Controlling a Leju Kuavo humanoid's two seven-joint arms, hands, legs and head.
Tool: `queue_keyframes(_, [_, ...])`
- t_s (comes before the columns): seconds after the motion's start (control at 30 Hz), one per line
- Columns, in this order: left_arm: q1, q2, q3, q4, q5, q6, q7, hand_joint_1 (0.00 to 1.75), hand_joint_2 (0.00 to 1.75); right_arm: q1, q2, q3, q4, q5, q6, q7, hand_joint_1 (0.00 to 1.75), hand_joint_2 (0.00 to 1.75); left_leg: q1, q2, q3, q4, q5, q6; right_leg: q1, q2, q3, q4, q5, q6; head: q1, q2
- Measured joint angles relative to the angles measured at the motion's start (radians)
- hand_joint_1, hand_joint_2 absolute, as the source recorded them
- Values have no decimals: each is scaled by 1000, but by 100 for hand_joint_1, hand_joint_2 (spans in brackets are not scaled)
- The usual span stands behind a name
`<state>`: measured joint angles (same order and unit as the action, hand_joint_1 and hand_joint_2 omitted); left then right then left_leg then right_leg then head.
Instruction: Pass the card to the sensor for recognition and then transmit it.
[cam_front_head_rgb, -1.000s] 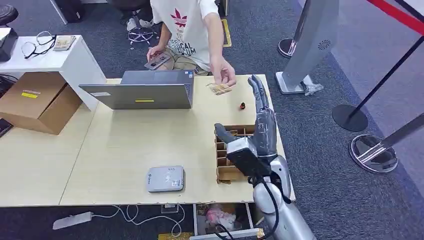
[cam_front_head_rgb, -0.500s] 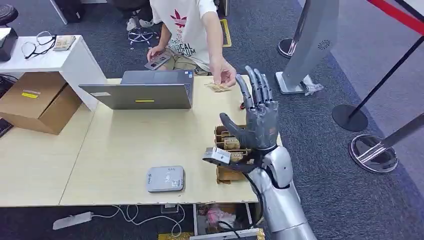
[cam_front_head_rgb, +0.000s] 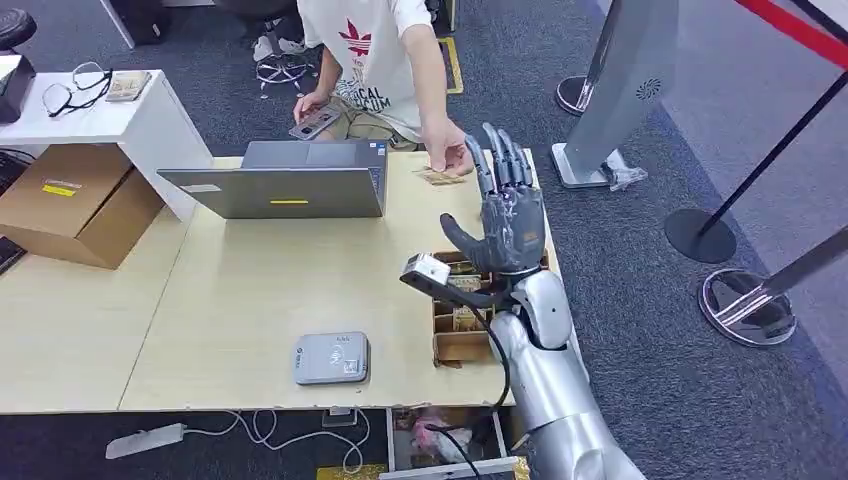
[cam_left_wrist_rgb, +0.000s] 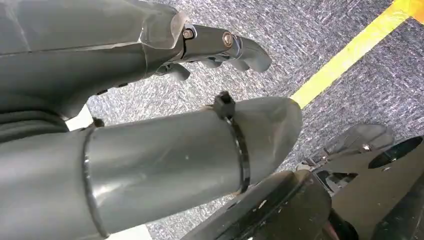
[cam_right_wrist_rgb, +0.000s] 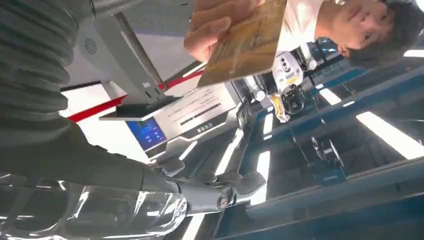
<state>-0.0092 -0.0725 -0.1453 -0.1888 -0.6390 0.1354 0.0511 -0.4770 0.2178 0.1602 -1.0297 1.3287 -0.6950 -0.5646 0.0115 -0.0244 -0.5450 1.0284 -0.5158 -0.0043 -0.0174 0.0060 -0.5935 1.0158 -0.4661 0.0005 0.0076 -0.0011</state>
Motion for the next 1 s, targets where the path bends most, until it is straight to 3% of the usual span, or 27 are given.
queue_keyframes(0.03, [0, 0, 0, 0, 1, 0, 0, 0, 0, -6, 3, 0, 10, 0, 0, 3, 133, 175, 0, 0, 0, 0, 0, 0, 0, 0, 0, 0, 0, 0, 0, 0])
queue_keyframes(0.07, [0, 0, 0, 0, 2, 0, 0, 0, 0, -10, 6, 0, 18, 0, 0, 5, 138, 175, 0, 0, 0, 0, 0, 0, 0, 0, 0, 0, 0, 0, 0, 0])
queue_keyframes(0.1, [0, 0, 1, 0, 3, 0, 1, 0, 0, -13, 8, 0, 26, 0, 0, 6, 173, 175, 0, 0, 0, 0, 0, 0, 0, 0, 0, 0, 0, 0, 0, 0])
queue_keyframes(1.0, [1, 0, 26, 0, 11, 8, 2, 0, 0, -35, 27, 0, 75, -48, -2, -13, 175, 175, 0, 0, 0, 0, 0, 0, 0, 0, 0, 0, 0, 0, 0, 0])
